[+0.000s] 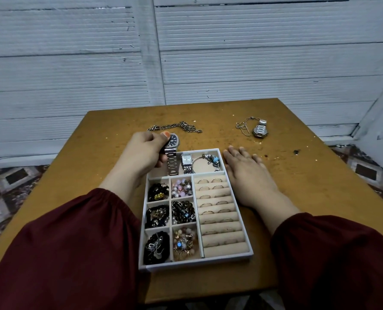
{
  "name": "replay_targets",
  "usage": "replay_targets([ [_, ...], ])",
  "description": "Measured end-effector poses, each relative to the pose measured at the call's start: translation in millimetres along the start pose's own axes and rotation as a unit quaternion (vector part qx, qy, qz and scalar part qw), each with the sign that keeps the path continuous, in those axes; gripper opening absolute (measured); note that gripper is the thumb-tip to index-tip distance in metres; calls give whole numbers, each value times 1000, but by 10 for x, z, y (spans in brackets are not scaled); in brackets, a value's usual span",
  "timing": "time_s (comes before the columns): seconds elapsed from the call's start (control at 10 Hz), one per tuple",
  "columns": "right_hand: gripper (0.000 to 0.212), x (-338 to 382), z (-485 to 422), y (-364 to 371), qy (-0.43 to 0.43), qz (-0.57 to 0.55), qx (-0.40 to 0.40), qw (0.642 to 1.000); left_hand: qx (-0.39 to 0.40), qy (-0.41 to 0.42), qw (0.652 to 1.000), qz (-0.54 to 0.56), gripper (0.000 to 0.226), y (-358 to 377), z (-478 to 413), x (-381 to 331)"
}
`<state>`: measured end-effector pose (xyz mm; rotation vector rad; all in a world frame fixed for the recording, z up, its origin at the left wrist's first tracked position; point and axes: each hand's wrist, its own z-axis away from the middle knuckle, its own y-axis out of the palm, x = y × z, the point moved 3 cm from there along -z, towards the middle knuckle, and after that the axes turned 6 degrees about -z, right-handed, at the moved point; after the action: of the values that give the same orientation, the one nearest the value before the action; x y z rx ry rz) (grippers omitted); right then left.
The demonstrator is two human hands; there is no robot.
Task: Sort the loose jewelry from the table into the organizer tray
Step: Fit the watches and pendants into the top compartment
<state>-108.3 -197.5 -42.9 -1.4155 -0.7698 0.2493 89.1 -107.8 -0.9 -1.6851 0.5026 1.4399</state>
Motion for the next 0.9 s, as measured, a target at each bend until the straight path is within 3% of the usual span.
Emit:
replay_targets([
  [0.3,50,3,6,-8,1,-3,-3,1000,48,7,999,14,16,-27,-10,65],
  [0.6,50,2,2,-7,2,2,-2,1000,14,90,995,27,15,-35,43,-112],
  [0.9,50,-6,-2,0,2,1,-4,1000,59,15,998,24,13,-37,67,123],
])
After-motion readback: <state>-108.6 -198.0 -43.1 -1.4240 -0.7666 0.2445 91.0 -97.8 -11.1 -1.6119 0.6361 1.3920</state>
